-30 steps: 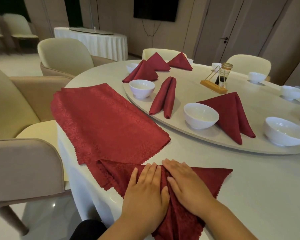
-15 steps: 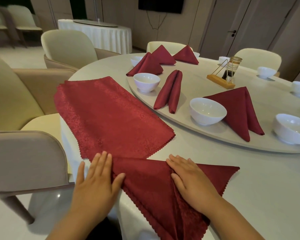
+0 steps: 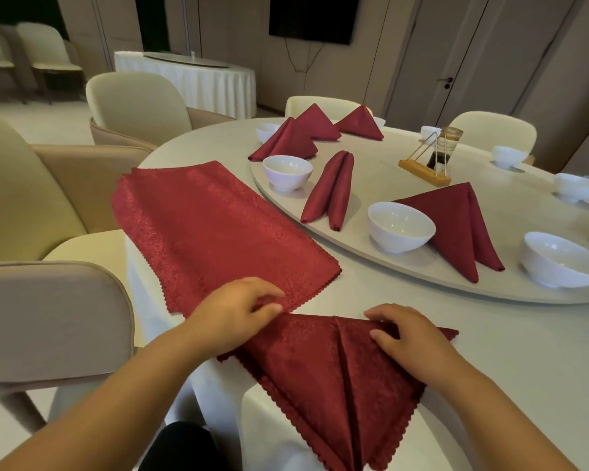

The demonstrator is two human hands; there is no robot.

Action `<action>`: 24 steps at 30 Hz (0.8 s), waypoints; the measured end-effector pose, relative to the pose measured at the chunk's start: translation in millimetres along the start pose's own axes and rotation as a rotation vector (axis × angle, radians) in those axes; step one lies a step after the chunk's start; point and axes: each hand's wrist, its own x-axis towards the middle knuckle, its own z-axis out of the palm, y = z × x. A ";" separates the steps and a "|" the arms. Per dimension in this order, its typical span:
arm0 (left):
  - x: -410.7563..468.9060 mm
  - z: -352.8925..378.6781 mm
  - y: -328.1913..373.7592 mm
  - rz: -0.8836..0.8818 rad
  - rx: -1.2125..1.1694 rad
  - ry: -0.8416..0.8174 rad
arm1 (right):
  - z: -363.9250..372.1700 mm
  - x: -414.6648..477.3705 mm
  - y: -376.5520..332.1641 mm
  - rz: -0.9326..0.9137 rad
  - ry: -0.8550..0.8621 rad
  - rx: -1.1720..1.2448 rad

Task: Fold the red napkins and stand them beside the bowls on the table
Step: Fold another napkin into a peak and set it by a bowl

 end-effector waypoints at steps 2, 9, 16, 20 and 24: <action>10.8 6.6 6.6 0.000 0.066 -0.204 | -5.5 0.0 -1.0 -0.022 -0.079 -0.029; 22.9 14.7 20.9 -0.008 0.177 -0.447 | -15.1 2.0 -2.9 -0.015 -0.305 -0.041; 32.3 -9.2 37.7 0.004 0.395 -0.209 | -46.6 13.1 -27.3 -0.084 -0.112 -0.113; 42.8 -38.9 53.5 0.341 0.325 0.520 | -75.9 17.8 -42.3 -0.188 0.354 -0.061; 45.2 -43.7 42.4 0.686 0.398 0.794 | -77.1 17.5 -43.9 -0.367 0.700 -0.287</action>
